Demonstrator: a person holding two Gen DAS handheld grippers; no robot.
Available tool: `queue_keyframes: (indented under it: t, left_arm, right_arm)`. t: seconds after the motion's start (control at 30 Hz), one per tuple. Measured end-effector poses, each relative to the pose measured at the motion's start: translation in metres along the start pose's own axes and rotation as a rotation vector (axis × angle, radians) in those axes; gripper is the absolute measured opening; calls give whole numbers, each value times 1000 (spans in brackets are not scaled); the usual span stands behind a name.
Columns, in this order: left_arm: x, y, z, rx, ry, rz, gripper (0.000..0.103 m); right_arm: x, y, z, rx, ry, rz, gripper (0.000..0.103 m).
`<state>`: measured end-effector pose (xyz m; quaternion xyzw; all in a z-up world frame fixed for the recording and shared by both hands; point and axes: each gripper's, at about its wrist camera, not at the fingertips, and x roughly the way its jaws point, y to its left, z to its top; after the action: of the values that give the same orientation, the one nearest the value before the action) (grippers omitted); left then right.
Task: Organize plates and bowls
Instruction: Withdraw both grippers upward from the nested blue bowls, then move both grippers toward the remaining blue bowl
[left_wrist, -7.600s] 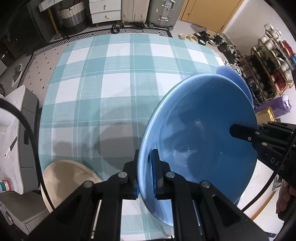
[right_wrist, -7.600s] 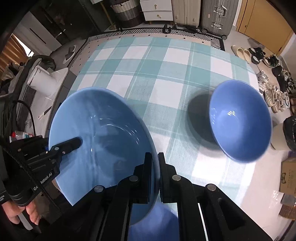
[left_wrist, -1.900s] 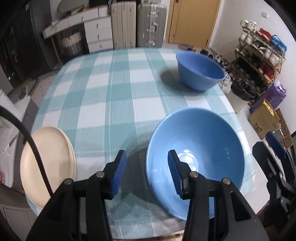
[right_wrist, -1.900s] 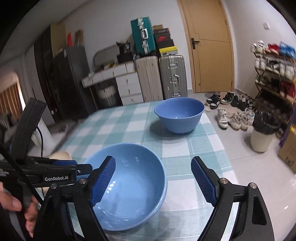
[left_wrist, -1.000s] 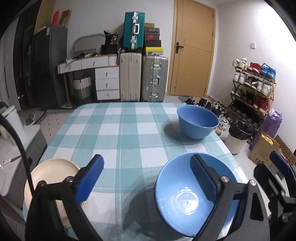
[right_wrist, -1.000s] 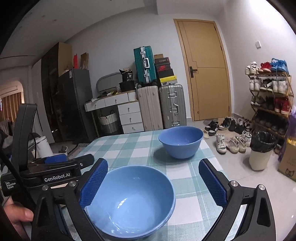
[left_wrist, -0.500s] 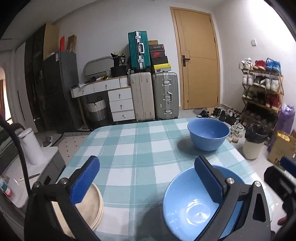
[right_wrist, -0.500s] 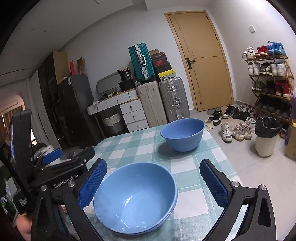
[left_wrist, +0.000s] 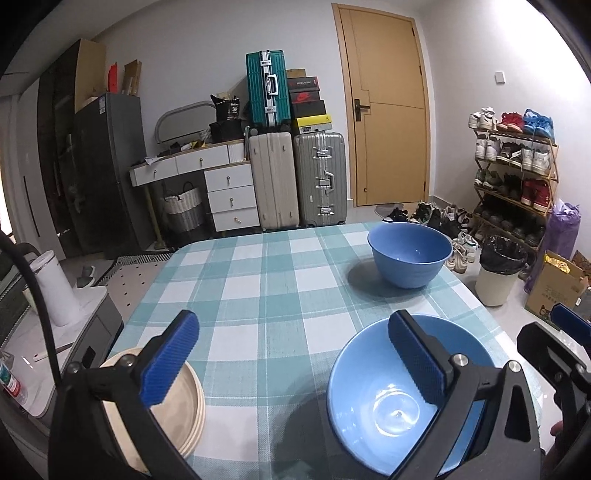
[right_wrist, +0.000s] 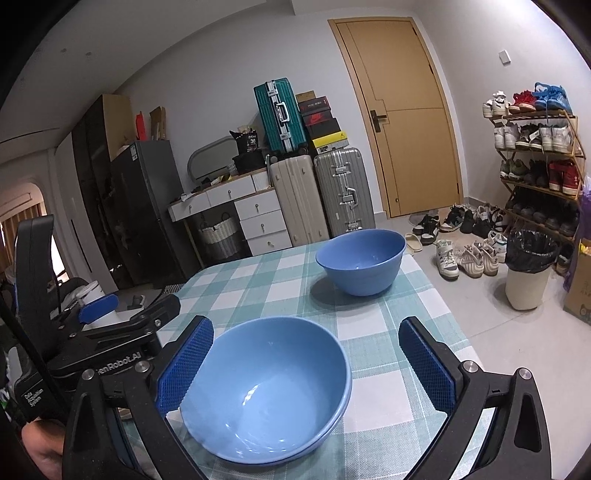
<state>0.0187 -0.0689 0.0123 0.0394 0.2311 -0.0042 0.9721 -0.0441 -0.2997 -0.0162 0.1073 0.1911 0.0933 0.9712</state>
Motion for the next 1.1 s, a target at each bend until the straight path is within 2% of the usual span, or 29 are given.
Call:
queue_keyframes:
  t: [0.2,0.4,0.53,0.8,1.0,1.1]
  left_arm:
    - [7,3,-1,36,41,4,103]
    - [5,11,-3,-8,101,-39,103]
    - [3,11,-1,5,127,-31,103]
    - [-3,15,1,-85,152,-94,103]
    - [-3,26,16,-271,177,-197,103]
    - [10,22,41,-266,237,-244,103]
  right_arm:
    - [-3,-10,2,42,-13,-11,102]
    - [-2,-23,3,91,4,-25,102]
    - [1,-29,2,119,41,17,102]
    - [3,-32,1,121,56,31,102]
    - [-13,-34,4,125,-17,38,102]
    - [-31,-35,11,155,-112,91,102]
